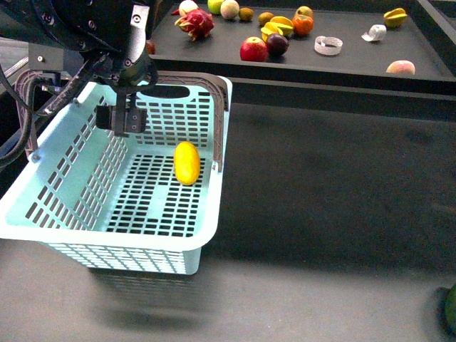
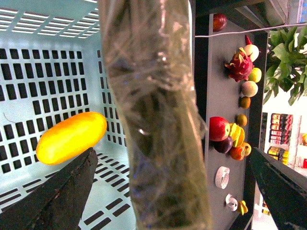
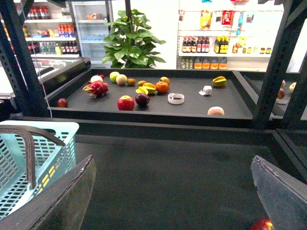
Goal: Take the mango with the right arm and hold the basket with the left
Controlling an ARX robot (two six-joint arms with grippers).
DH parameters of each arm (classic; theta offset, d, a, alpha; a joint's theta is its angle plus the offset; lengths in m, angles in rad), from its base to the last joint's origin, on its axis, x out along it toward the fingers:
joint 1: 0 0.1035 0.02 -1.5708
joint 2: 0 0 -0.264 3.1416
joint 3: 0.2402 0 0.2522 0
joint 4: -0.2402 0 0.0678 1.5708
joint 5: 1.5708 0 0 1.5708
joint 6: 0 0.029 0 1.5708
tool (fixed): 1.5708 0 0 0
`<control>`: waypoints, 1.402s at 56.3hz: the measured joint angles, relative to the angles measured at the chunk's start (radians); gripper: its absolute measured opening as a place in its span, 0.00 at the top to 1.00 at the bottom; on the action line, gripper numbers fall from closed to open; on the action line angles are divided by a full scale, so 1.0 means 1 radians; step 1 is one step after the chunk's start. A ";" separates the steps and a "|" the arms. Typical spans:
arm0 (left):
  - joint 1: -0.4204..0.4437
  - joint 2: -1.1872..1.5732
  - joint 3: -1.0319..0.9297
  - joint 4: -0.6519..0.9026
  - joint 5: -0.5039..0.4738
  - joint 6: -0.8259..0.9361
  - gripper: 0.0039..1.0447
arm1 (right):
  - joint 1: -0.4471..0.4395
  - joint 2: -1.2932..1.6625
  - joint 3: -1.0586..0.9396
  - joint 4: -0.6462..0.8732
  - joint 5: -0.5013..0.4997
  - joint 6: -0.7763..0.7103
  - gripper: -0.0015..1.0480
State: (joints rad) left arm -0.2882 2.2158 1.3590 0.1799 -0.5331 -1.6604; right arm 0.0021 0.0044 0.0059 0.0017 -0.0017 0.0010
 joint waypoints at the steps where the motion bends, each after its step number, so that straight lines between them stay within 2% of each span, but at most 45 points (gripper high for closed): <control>1: 0.000 -0.003 -0.002 -0.005 -0.003 0.004 0.08 | 0.000 0.000 0.000 0.000 0.000 0.000 0.08; 14: -0.002 -0.107 -0.077 -0.040 -0.061 0.090 0.08 | 0.000 0.000 0.000 0.000 0.000 0.000 0.08; 37: -0.051 -0.521 -0.407 0.036 -0.239 0.338 0.08 | 0.000 0.000 0.000 0.000 0.000 0.000 0.08; 50: -0.145 -0.789 -0.587 -0.011 -0.415 0.417 0.08 | 0.000 0.000 0.000 0.000 0.000 0.000 0.08; 58: -0.224 -0.872 -0.669 0.029 -0.500 0.441 0.08 | 0.000 0.000 0.000 0.000 0.000 0.000 0.08; 61: -0.234 -0.883 -0.674 0.013 -0.505 0.449 0.08 | 0.000 0.000 0.000 0.000 0.000 0.000 0.08; 73: -0.238 -0.884 -0.679 0.008 -0.505 0.456 0.08 | 0.000 0.000 0.000 0.000 0.000 0.000 0.08; 74: -0.228 -0.888 -0.695 0.052 -0.453 0.505 0.10 | 0.000 0.000 0.000 0.000 0.000 0.000 0.08; 76: -0.193 -0.912 -0.782 0.265 -0.231 0.676 0.18 | 0.000 0.000 0.000 0.000 0.000 0.000 0.08; 79: -0.149 -0.948 -0.894 0.483 -0.022 0.933 0.29 | 0.000 0.000 0.000 0.000 0.001 0.000 0.08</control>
State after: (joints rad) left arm -0.4370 1.2682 0.4648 0.6624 -0.5552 -0.7273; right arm 0.0021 0.0044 0.0059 0.0013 -0.0010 0.0010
